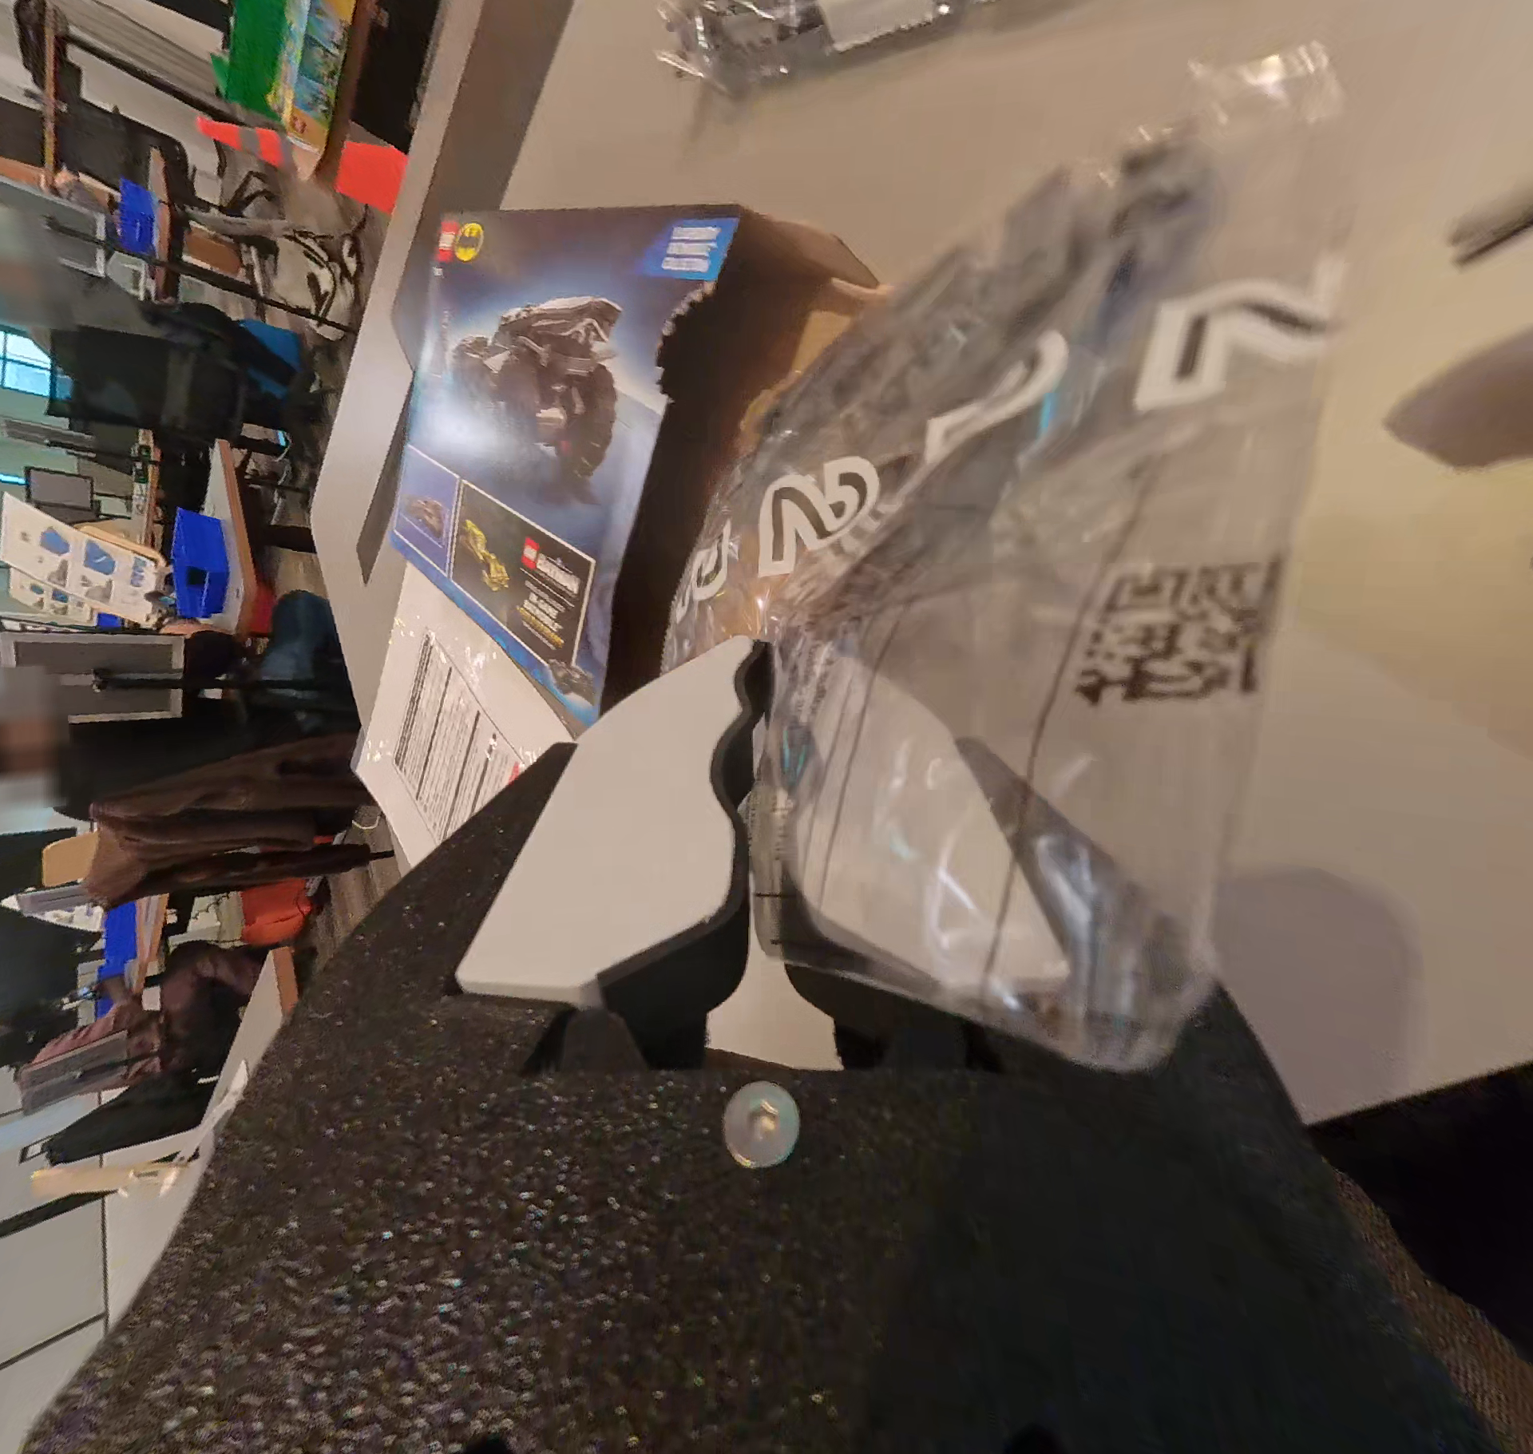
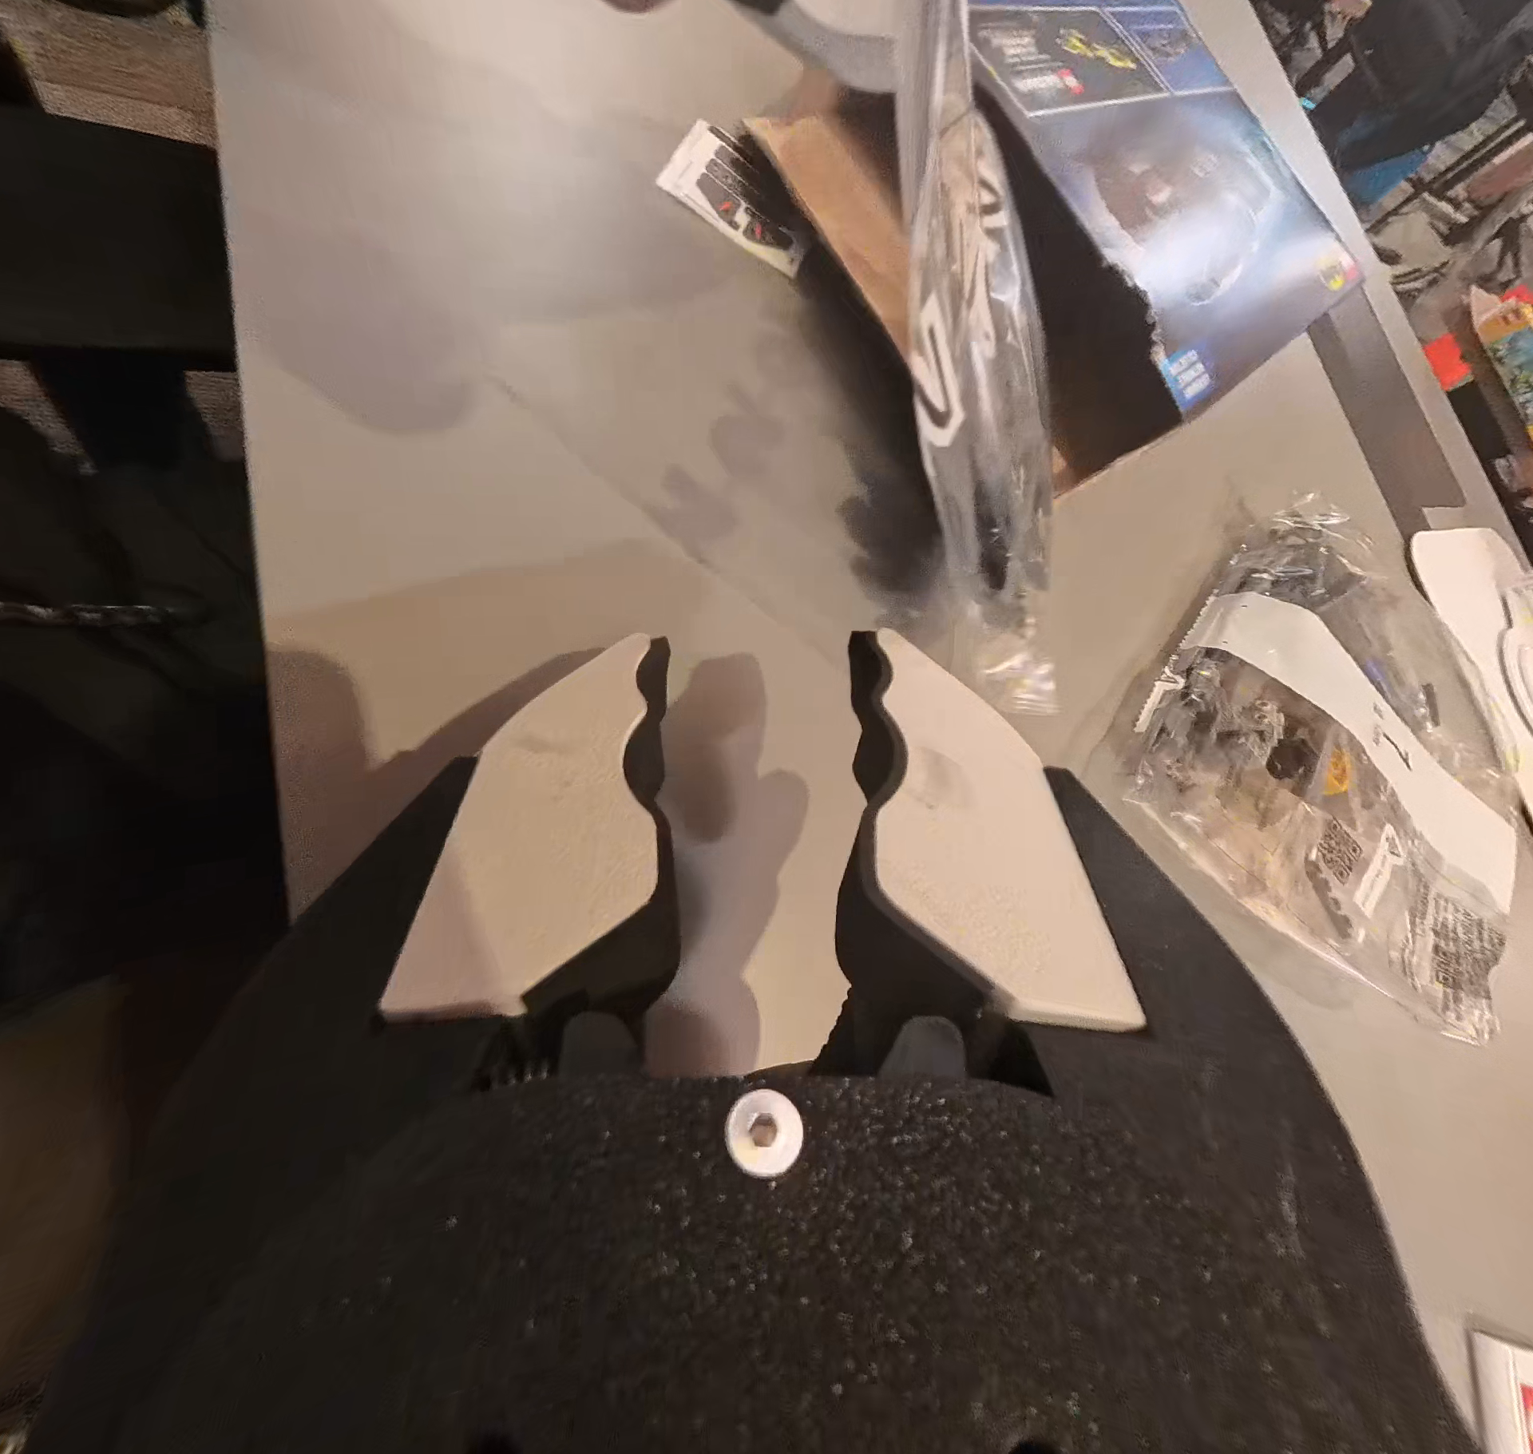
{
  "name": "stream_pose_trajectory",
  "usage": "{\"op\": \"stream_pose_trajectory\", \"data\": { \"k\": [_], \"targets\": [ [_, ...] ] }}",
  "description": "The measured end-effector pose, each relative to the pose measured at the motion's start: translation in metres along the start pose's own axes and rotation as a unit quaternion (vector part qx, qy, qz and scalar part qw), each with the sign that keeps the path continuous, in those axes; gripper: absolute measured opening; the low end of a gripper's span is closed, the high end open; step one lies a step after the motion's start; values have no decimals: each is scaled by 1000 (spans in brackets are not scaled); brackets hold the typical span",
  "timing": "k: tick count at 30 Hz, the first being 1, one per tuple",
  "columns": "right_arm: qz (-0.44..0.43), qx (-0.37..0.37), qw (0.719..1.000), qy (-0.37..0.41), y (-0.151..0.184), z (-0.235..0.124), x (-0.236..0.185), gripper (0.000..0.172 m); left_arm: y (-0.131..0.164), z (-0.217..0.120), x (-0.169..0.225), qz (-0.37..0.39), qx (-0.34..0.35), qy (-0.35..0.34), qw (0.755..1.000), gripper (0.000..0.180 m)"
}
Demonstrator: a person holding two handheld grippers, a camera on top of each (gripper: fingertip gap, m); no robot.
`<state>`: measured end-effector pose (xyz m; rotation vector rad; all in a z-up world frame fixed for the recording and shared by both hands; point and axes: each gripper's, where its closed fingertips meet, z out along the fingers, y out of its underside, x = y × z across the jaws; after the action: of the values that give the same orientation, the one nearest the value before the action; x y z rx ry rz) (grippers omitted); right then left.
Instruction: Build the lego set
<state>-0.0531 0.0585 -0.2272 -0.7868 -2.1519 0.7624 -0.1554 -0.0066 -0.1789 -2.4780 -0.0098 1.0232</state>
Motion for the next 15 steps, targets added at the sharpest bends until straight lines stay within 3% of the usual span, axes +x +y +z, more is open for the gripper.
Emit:
{"op": "stream_pose_trajectory", "data": {
  "k": [6, 15],
  "targets": [
    [0, -9, 1000, 18, 4, 2, 8, 44, 21, 9, -1, -10, -31, 16, 999, 0],
    [-51, -42, 997, 28, -14, 1, 58, 45, 67, 28, -11, -36, -80, 38, 995, 0]
  ]
}}
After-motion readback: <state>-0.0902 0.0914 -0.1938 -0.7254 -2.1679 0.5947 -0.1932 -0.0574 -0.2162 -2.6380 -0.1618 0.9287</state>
